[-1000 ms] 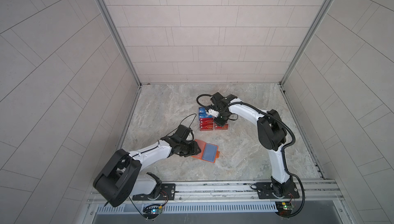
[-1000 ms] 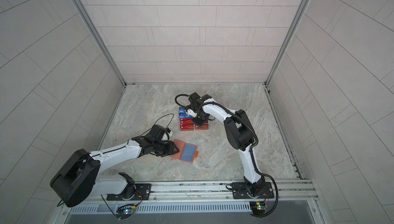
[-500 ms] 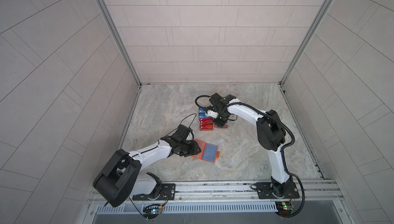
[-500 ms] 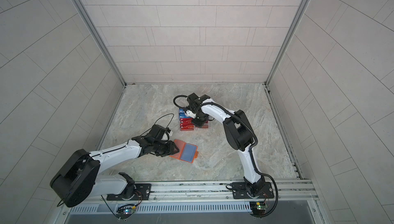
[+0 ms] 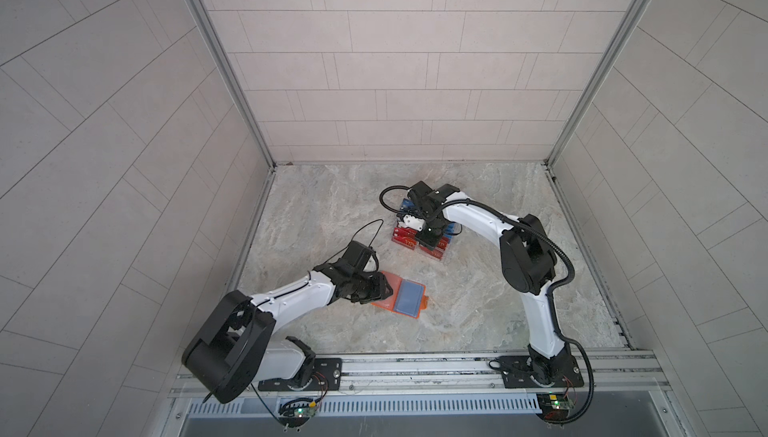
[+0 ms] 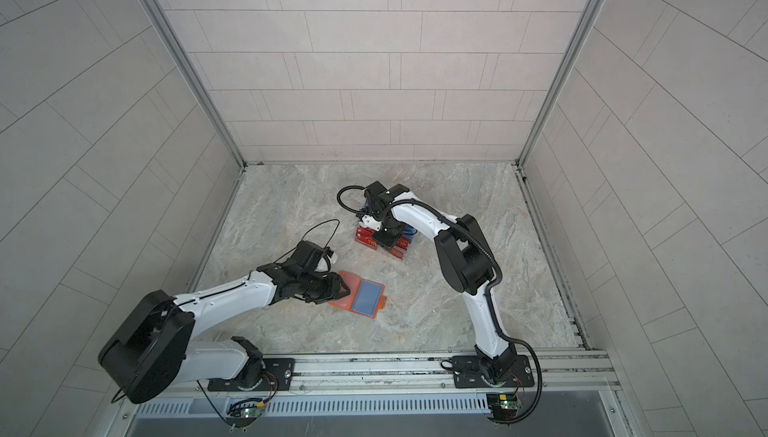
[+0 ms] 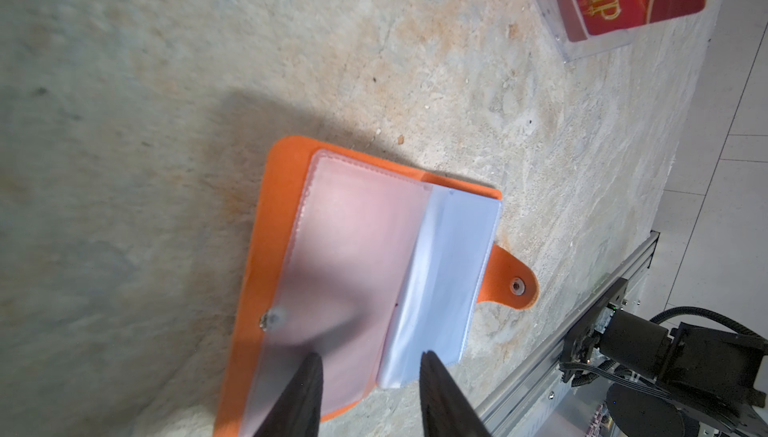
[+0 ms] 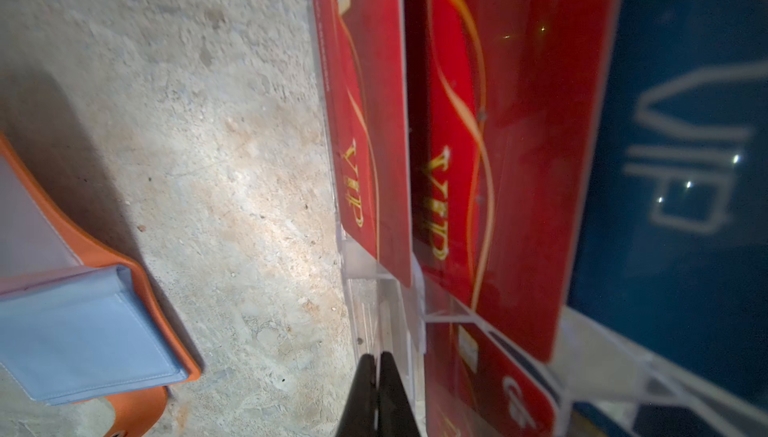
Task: Put the credit cards into the card holder
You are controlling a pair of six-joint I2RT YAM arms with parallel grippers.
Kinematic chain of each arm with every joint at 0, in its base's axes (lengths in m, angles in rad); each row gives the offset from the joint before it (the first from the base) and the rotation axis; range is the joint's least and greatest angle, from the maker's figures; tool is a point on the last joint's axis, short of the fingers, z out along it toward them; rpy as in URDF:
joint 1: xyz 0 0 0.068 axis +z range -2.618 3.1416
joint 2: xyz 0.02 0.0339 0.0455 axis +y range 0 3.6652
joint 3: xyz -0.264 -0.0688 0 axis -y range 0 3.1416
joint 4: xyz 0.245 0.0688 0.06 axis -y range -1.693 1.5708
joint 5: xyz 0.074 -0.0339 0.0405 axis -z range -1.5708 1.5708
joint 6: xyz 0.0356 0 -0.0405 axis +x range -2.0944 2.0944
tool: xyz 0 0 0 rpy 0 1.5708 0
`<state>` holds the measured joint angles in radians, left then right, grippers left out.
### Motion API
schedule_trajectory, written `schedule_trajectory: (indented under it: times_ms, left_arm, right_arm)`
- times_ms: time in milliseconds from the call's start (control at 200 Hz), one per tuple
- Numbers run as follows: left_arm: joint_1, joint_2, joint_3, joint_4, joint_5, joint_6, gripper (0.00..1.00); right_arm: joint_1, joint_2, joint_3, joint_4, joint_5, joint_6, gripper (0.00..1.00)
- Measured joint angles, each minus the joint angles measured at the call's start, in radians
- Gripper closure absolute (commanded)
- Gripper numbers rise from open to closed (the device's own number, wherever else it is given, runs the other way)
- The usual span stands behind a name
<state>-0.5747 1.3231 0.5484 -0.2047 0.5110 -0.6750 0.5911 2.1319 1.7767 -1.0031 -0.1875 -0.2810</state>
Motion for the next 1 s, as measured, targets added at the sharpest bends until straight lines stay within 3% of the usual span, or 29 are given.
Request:
schedule_trajectory:
  times_ms: [315, 656, 826, 1001]
  left_arm:
    - [-0.001, 0.011, 0.001, 0.001, -0.015, 0.018, 0.57]
    - [-0.017, -0.029, -0.084, 0.081, -0.052, -0.04, 0.58]
    - [-0.052, -0.073, -0.109, 0.089, -0.103, -0.111, 0.58]
    - [-0.09, -0.094, -0.128, 0.106, -0.146, -0.18, 0.58]
  right_arm:
    - [-0.002, -0.057, -0.016, 0.012, -0.021, 0.014, 1.0]
    - [-0.043, -0.271, -0.147, 0.147, -0.19, 0.144, 1.0]
    - [-0.048, -0.34, -0.246, 0.245, -0.293, 0.28, 1.0]
    - [-0.037, -0.449, -0.46, 0.416, -0.415, 0.518, 1.0]
